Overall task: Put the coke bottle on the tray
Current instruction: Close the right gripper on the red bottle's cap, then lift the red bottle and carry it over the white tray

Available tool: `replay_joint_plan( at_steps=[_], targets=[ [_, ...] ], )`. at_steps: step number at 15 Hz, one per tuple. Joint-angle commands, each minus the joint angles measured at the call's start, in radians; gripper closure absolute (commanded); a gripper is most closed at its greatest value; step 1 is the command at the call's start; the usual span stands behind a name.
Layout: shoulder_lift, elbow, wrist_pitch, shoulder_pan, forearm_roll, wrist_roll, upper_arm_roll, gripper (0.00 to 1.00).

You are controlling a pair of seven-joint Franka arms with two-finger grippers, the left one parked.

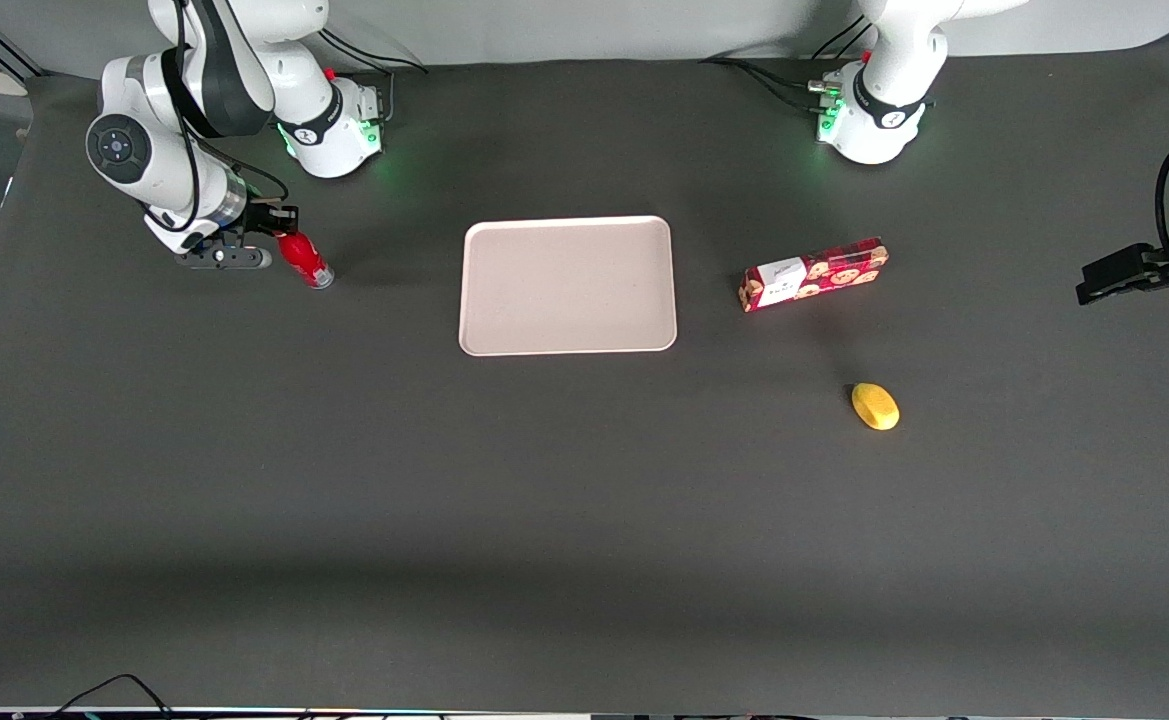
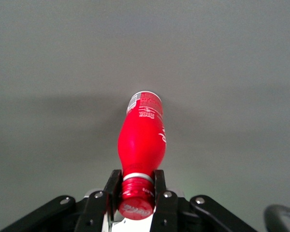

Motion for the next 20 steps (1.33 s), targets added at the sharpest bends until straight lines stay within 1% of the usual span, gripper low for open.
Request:
replay_joint_plan(
  at_steps=[1,8,12,14,17,20],
  targets=[
    [-0.019,0.049,-0.046,-0.008,-0.011,-0.032,-0.006,1.00],
    [0.061,0.467,-0.390,0.008,0.018,-0.015,0.000,1.00],
    [0.220,0.811,-0.632,0.009,0.128,-0.003,0.006,1.00],
    [0.297,0.961,-0.723,0.012,0.183,0.052,0.009,1.00],
    [0.370,1.107,-0.769,0.017,0.231,0.185,0.085,1.00],
    [0.416,1.180,-0.777,0.017,0.321,0.415,0.194,1.00]
  ],
)
